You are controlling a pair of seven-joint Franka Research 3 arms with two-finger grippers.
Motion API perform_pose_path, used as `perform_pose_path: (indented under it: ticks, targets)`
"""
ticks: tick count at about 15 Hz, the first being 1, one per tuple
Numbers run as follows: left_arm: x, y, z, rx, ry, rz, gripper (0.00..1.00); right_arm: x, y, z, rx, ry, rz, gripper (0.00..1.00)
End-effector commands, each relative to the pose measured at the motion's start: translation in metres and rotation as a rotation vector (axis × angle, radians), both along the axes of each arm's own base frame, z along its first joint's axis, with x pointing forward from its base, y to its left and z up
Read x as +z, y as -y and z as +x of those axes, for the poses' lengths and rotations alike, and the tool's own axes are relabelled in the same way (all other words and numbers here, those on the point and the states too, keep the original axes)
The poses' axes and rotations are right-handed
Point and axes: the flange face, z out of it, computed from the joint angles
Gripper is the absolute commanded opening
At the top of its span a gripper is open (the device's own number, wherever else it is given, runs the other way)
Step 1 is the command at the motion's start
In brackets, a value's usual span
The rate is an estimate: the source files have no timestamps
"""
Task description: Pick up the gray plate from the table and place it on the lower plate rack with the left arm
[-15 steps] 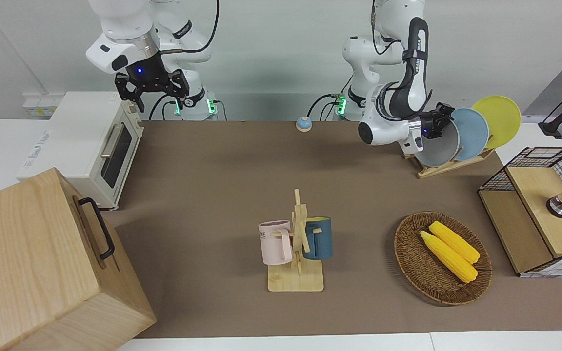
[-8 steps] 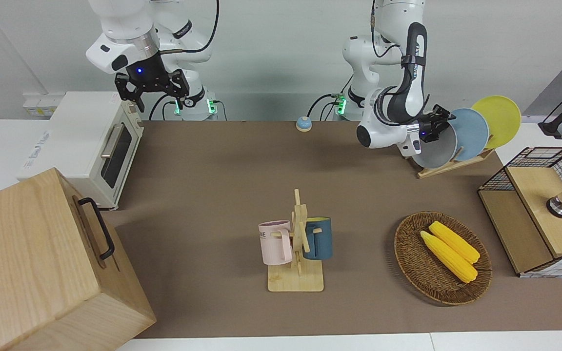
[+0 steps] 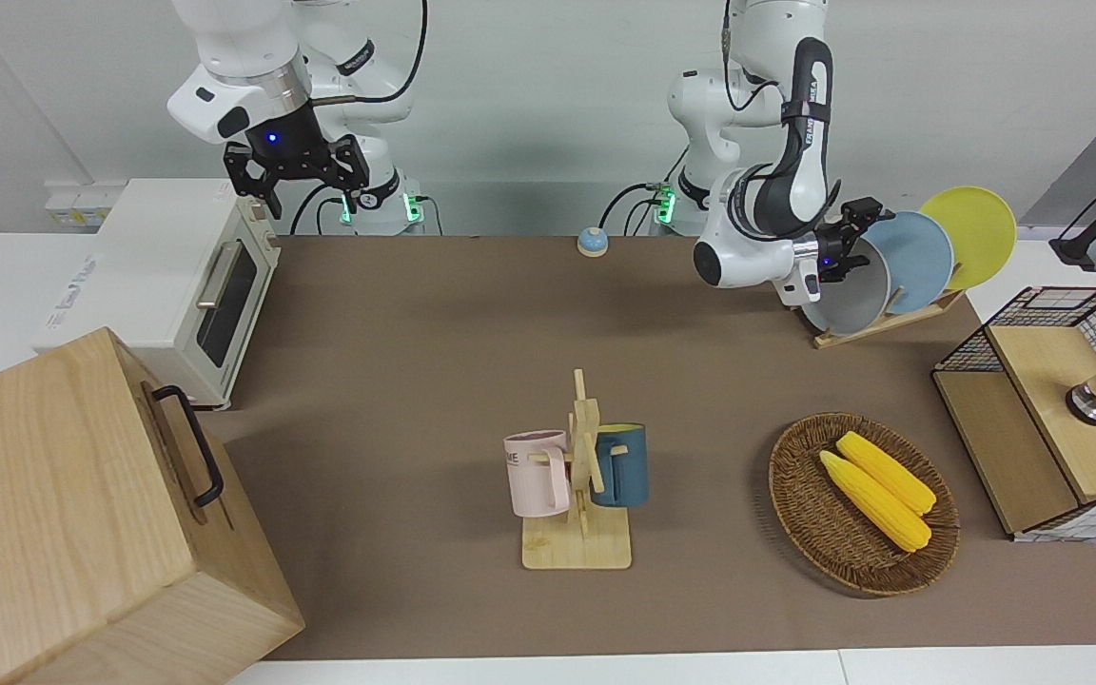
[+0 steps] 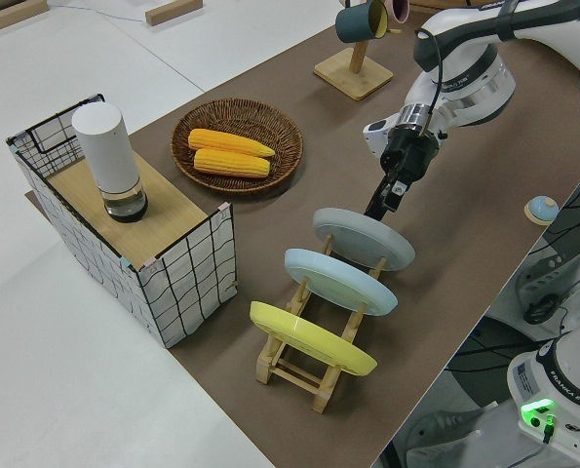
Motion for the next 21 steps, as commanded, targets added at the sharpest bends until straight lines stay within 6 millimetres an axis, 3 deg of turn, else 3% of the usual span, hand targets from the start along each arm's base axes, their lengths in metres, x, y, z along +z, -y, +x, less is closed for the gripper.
perform_pose_path:
  ticks: [1,7,10,12,15,18,21]
  targets:
    - [0.046,0.015,0.024,0.018,-0.029,-0.114,1.00,0.003,0.001,-0.002,-0.003,-0.007,0.009,0.990]
    - [0.139,0.050,0.061,0.060,0.016,-0.423,1.00,0.003,0.001,-0.002,-0.003,-0.007,0.009,0.990]
    - [0.180,0.065,0.067,0.072,0.054,-0.603,1.00,0.003,0.001,-0.002,-0.003,-0.007,0.009,0.990]
    - [0.217,0.075,0.067,0.045,0.059,-0.758,1.00,0.003,0.001,-0.002,-0.003,-0.007,0.009,0.990]
    - [0.249,0.085,0.064,0.017,0.056,-0.949,1.00,0.003,0.001,-0.002,-0.003,-0.007,0.009,0.990]
    - [0.271,0.092,0.058,-0.028,0.017,-1.129,1.00,0.003,0.001,-0.002,-0.003,-0.007,0.009,0.987]
    - [0.282,0.087,0.060,-0.097,-0.022,-1.313,1.00,0.003,0.001,-0.002,-0.003,-0.007,0.009,0.990]
